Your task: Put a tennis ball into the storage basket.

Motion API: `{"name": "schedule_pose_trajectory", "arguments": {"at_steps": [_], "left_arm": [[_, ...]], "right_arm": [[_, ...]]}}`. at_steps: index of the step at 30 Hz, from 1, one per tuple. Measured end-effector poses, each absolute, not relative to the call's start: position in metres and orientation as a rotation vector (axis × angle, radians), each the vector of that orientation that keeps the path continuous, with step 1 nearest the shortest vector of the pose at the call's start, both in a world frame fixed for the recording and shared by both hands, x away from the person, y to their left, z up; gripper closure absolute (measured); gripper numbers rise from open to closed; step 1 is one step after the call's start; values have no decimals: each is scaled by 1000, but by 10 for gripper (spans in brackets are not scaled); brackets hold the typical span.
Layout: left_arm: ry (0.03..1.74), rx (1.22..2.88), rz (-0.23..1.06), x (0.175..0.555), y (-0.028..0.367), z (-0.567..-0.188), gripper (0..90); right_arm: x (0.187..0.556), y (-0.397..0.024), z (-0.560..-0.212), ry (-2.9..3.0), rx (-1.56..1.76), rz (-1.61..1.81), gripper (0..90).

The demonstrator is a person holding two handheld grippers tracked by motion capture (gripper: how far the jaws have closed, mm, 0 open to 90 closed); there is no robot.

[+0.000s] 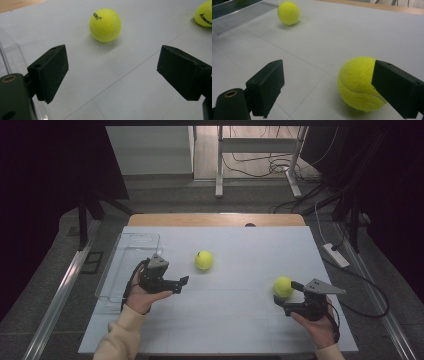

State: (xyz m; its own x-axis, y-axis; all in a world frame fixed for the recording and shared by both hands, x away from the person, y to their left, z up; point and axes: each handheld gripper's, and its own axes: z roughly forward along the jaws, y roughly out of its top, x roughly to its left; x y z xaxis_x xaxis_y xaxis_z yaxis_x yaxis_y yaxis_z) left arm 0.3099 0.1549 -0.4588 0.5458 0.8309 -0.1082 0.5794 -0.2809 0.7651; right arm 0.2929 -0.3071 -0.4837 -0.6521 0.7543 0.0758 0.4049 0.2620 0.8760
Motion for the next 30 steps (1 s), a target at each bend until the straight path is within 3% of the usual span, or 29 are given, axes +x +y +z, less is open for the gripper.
{"name": "schedule_pose_trajectory", "arguments": {"at_steps": [30], "left_arm": [[1101,2027,436,332,135,-445,112]], "right_arm": [[292,-307,-484,2184,1053,1337,108]]}}
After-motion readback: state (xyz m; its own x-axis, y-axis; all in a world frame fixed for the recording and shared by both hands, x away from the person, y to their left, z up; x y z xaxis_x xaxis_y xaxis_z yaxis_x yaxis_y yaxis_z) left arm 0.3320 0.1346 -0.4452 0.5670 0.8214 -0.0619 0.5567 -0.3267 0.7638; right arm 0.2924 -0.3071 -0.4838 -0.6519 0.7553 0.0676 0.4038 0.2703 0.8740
